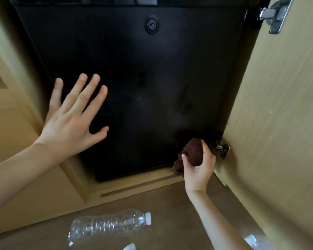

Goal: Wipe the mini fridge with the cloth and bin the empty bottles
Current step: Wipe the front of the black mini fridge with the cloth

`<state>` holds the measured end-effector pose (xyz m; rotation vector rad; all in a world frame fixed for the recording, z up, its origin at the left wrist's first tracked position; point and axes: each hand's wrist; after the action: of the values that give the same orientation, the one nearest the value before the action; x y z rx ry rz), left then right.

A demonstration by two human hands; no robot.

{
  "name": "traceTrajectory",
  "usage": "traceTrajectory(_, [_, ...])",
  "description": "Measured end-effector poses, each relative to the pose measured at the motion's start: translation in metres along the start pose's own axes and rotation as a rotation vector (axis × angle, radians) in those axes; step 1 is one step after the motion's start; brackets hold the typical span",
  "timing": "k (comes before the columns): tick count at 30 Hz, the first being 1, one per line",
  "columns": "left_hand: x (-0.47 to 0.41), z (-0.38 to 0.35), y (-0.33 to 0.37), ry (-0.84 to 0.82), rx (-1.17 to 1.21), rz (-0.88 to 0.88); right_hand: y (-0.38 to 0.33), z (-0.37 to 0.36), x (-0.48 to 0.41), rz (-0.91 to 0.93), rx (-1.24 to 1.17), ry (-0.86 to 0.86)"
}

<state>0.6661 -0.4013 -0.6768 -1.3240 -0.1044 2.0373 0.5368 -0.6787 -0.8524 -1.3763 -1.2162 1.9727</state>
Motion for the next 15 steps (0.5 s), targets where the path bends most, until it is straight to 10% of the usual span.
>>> traceTrajectory(15, [0.000, 0.010, -0.003, -0.088, -0.035, -0.033, -0.121, -0.095, 0.082, 0.003, -0.244, -0.065])
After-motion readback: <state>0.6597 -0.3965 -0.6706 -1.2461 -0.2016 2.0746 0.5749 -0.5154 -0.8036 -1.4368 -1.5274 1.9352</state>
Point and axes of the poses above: each hand's wrist, its own x-axis away from the middle knuckle, its own z-axis out of the back of the hand, y = z × x, and after that the axes turned 3 degrees about z, right-handed
